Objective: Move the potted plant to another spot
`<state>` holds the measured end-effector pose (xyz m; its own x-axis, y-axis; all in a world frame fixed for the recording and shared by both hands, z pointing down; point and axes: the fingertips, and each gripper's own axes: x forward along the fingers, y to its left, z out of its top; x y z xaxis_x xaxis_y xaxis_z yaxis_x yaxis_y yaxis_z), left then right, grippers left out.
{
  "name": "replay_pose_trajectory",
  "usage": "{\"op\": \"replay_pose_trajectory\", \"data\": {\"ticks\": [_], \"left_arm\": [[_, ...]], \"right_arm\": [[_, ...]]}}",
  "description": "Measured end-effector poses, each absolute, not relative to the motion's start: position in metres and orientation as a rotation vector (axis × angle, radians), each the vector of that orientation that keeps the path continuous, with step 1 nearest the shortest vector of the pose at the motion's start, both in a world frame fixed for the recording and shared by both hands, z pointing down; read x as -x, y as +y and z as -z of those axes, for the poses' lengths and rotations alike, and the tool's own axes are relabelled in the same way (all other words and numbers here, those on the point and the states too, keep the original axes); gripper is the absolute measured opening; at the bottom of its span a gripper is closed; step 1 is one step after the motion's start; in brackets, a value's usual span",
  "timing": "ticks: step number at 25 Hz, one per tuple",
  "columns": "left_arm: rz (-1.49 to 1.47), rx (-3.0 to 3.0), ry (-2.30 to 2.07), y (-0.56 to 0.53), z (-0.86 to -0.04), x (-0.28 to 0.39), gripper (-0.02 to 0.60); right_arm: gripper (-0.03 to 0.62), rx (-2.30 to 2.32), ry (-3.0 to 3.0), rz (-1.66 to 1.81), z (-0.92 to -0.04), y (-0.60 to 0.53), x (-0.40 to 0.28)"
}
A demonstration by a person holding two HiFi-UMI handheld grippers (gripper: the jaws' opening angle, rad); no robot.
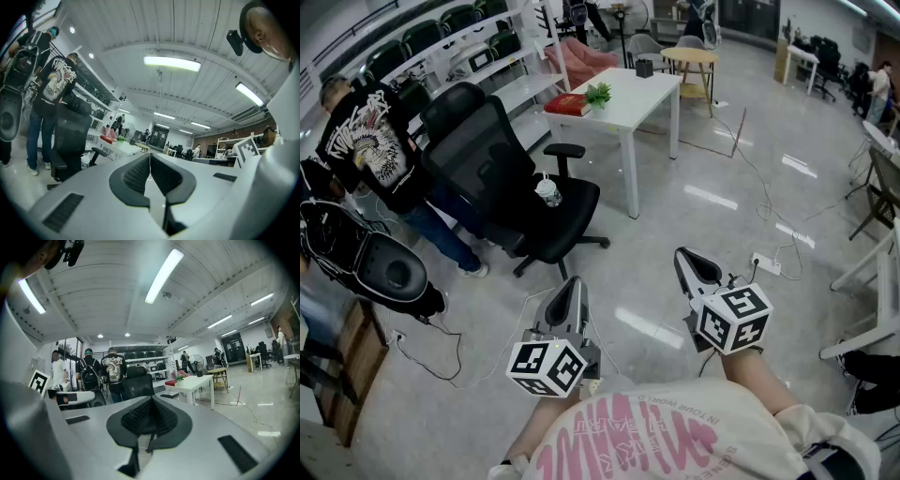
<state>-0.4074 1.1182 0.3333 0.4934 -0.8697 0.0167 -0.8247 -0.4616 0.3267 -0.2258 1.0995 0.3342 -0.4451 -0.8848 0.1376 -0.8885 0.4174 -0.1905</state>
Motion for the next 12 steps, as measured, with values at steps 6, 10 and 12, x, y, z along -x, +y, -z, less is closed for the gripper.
{"op": "replay_pose_trajectory", "data": {"ticks": [6, 10, 12], "left_arm": [[0.219, -2.437, -1.439, 1.1148, -0.3374, 0.4093, 0.025], [0.214, -2.434, -1.446, 1.1164, -0.3396, 0.4059, 0.025], [0.204, -2.437, -1.448, 1.1185, -0.3431, 0.4028, 0.025]], "right_arm": [[0.014, -1.639, -2.631, -0.355, -0.3333, 1.0965, 0.2264], [0.014, -1.631, -2.628, -0.345, -0.3339, 1.0988, 0.2229], [0.014, -1.624, -2.629, -0.351, -0.3370, 1.1002, 0.2205]]}}
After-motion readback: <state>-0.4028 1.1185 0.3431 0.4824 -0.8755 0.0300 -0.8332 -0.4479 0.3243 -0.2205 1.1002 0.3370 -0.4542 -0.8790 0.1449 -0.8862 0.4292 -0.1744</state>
